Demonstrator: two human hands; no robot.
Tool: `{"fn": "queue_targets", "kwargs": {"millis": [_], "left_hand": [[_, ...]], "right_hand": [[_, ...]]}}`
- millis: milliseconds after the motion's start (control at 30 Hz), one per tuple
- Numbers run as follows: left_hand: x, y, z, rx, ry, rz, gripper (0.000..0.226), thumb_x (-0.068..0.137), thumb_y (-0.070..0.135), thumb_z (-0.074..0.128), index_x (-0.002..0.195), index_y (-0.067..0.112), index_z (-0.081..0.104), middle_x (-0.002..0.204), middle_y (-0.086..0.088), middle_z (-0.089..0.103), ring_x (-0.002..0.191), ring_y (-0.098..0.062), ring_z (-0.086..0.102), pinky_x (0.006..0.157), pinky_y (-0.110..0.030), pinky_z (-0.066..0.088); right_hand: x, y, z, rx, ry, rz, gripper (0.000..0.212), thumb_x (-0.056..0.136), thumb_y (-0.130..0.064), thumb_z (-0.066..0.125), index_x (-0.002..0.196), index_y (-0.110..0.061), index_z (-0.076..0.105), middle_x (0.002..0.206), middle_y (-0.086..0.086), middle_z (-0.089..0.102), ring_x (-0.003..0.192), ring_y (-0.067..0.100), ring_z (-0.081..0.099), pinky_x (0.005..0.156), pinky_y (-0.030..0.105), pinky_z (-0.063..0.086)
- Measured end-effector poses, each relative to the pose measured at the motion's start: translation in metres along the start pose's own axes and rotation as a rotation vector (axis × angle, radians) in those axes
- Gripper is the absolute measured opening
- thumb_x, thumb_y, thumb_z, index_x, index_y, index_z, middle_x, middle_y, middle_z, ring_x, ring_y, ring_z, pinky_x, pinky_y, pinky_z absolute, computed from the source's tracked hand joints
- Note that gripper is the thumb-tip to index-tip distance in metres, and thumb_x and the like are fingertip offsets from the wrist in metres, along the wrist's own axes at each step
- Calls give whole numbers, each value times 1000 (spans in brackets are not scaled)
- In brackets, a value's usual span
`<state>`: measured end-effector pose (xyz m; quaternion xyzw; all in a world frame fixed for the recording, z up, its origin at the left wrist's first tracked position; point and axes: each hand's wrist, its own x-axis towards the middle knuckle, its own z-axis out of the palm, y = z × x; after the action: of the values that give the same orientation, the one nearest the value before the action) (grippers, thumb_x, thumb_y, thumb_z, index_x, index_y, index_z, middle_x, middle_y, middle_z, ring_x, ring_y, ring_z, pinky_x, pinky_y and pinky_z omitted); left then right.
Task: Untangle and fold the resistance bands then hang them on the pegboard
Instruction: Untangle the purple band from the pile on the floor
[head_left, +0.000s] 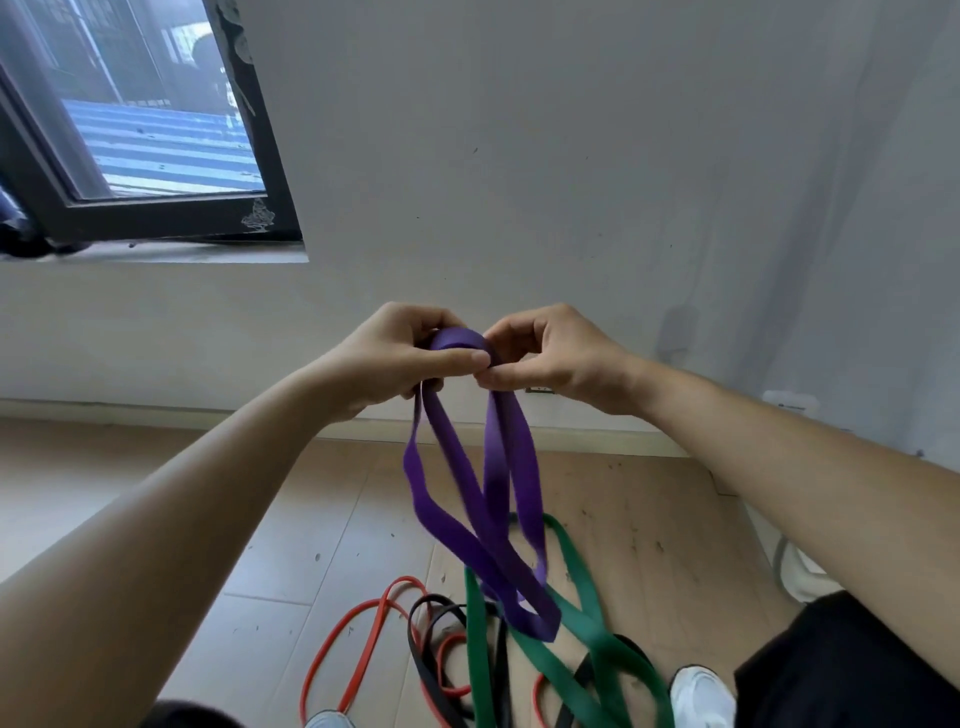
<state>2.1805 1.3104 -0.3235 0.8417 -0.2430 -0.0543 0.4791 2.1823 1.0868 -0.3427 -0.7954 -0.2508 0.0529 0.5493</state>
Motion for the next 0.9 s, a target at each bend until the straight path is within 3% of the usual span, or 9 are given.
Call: {"fn": "queue_targets", "kwargs": {"millis": [133, 267, 333, 433, 667, 900], "left_hand": [[3, 3, 5, -38, 122, 73, 23, 84, 21, 80, 102, 8, 72, 63, 15, 64, 56, 1, 55, 53, -12, 43], [4, 9, 3, -207, 279, 103, 23, 84, 22, 77, 101, 8, 71, 56, 17, 57, 53, 1, 48, 53, -10, 39], [4, 7, -3, -252, 330, 103, 29, 80, 33, 77, 100, 12, 71, 59, 13, 54, 56, -4, 45, 54, -16, 39], [4, -2, -11, -245, 405, 81, 27, 84, 31, 77, 101, 12, 71, 66, 4, 51, 60, -11, 43, 56, -22, 38], [5, -15, -19, -233, 453, 38, 21, 89, 28, 75, 101, 12, 71, 70, -2, 48, 61, -12, 42, 57, -25, 35], [4, -21, -25, -313, 481, 21, 24, 91, 30, 74, 106, 12, 73, 69, -2, 46, 65, -15, 40, 60, -30, 33]], "right_hand": [[-3, 15, -5, -153, -34, 62, 31, 81, -10, 84, 109, -7, 70, 101, 13, 74, 89, 25, 73, 78, 28, 60], [-7, 54, -6, -442, -190, 164, 11, 87, -10, 77, 92, -6, 68, 89, 12, 71, 81, 22, 71, 76, 34, 61], [-10, 65, -19, -432, -180, 279, 7, 90, -7, 73, 91, -14, 70, 91, 5, 73, 85, 17, 71, 74, 32, 60], [-13, 74, -38, -342, -134, 415, 5, 93, -7, 71, 95, -11, 71, 89, 5, 73, 81, 17, 70, 68, 31, 59], [-7, 76, -34, -214, -80, 399, 16, 96, -8, 63, 103, -11, 77, 84, 4, 70, 67, 12, 59, 66, 29, 54], [-9, 66, -29, -115, -221, 387, 11, 88, -17, 78, 92, -10, 71, 85, 4, 71, 79, 16, 68, 65, 27, 52]]}}
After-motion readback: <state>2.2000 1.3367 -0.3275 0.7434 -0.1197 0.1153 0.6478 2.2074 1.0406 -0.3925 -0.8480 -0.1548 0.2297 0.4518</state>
